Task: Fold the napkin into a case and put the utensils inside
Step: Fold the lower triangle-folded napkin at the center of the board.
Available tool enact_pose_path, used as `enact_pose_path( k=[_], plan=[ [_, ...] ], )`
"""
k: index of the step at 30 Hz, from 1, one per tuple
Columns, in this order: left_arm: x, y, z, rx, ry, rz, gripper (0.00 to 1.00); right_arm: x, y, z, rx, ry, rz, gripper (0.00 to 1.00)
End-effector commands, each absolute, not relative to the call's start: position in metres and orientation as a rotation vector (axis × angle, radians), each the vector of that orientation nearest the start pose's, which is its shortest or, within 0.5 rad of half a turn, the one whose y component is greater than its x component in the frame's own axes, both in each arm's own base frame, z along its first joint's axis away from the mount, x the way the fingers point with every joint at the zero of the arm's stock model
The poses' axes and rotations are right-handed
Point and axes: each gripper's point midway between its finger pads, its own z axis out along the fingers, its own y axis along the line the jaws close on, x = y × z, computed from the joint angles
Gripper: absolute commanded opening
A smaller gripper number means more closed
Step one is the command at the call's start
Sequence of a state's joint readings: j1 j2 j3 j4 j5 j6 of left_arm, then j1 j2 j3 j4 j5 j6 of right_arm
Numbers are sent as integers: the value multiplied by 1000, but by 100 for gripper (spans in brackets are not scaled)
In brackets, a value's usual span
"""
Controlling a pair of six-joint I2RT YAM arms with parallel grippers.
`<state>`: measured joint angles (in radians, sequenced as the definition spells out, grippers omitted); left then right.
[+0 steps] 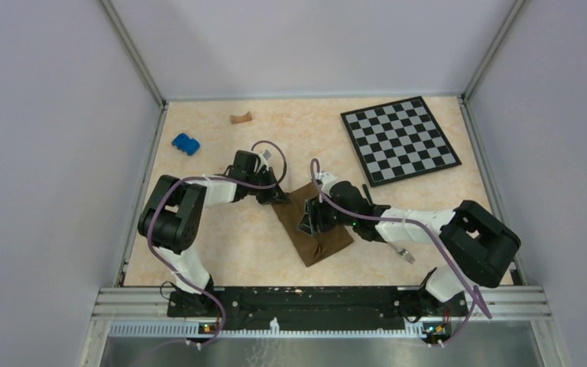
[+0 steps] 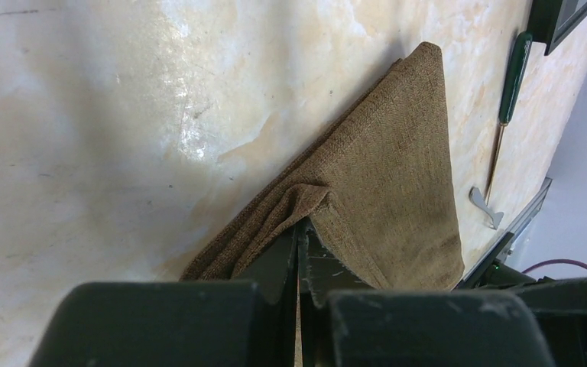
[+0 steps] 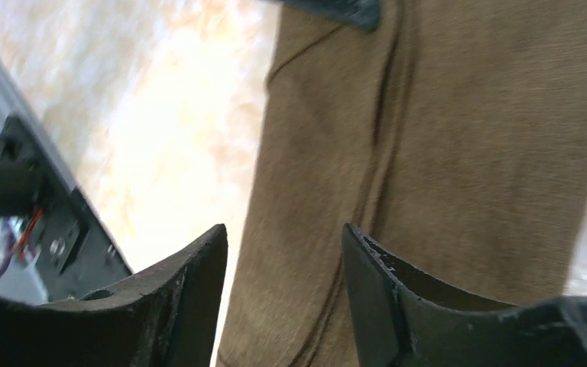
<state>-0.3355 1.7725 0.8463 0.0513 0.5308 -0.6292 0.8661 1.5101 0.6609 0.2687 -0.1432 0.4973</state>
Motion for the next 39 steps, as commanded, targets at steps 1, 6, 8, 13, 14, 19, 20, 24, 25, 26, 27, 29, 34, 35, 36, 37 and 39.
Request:
enact_pose_path(
  k=[1, 6, 8, 13, 14, 19, 20, 24, 25, 26, 27, 29, 34, 35, 36, 37, 39],
  plan=[
    [316, -224, 11, -100, 2621, -999, 0, 184, 341, 75, -706, 2212, 1119, 53],
    [315, -224, 9, -102, 2632, -999, 0, 152, 327, 43, -778, 2309, 1185, 20],
    [315, -224, 7, -100, 2640, -992, 0, 144, 311, 30, -758, 2355, 1138, 13],
    [314, -227, 5, -86, 2649, -1023, 0, 149, 289, 33, -771, 2367, 977, 11],
    [314, -228, 4, -82, 2651, -1033, 0, 152, 290, 40, -779, 2350, 968, 12],
    [313, -230, 5, -66, 2656, -1048, 0, 174, 330, 81, -799, 2184, 1097, 25],
    [313, -229, 5, -65, 2657, -1041, 0, 180, 341, 86, -804, 2161, 1128, 28],
    [311, -226, 4, -72, 2677, -1021, 0, 205, 389, 93, -812, 2127, 1258, 34],
    [310, -226, 4, -71, 2680, -1018, 0, 210, 398, 92, -806, 2115, 1288, 34],
    [310, -225, 4, -73, 2682, -1013, 0, 213, 406, 90, -814, 2106, 1311, 35],
    [310, -225, 4, -74, 2683, -1009, 0, 216, 412, 86, -827, 2111, 1322, 35],
    [310, -225, 2, -75, 2688, -1005, 0, 218, 418, 69, -853, 2156, 1324, 35],
    [311, -224, -5, -73, 2697, -999, 0, 202, 399, 41, -856, 2232, 1310, 35],
    [312, -225, -6, -73, 2698, -1003, 0, 196, 393, 36, -859, 2250, 1315, 35],
    [311, -225, -8, -72, 2702, -1004, 0, 189, 387, 33, -854, 2264, 1323, 35],
    [311, -225, -9, -70, 2705, -1008, 0, 182, 382, 32, -849, 2269, 1336, 35],
    [311, -226, -12, -64, 2711, -1007, 0, 169, 370, 32, -842, 2281, 1361, 36]
  ],
)
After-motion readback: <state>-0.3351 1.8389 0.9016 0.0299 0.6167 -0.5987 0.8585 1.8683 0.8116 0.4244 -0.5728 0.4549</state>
